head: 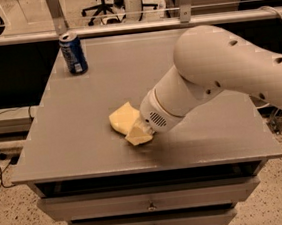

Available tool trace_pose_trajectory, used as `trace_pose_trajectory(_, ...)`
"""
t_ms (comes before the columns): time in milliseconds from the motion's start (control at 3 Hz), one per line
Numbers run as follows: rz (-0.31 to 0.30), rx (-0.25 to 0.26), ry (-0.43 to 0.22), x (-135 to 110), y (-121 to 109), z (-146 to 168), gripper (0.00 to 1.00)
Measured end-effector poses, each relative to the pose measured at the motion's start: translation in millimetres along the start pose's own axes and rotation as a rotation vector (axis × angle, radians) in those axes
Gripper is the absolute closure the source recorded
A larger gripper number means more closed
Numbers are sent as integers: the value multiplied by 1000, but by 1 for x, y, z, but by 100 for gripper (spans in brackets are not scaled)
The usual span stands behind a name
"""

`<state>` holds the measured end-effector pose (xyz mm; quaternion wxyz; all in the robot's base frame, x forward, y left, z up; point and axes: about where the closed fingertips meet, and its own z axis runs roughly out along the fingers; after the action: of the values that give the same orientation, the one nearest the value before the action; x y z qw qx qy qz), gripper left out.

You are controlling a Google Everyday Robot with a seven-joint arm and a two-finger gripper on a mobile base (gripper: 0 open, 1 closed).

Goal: Move sponge near pepsi can

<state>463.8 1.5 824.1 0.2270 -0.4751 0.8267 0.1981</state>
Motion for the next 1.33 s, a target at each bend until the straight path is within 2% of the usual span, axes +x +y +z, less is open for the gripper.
trace_pose_trajectory(333, -55, 56, -41, -12, -12, -42, 100)
trace_pose_trajectory(667, -168, 123, -106, -43, -24, -88, 85)
trace_pose_trajectory(1000, -138, 117, -97, -28, -15, -81, 62)
trace_pose_trajectory(1333, -122, 138, -117, -22, -18, -73, 62)
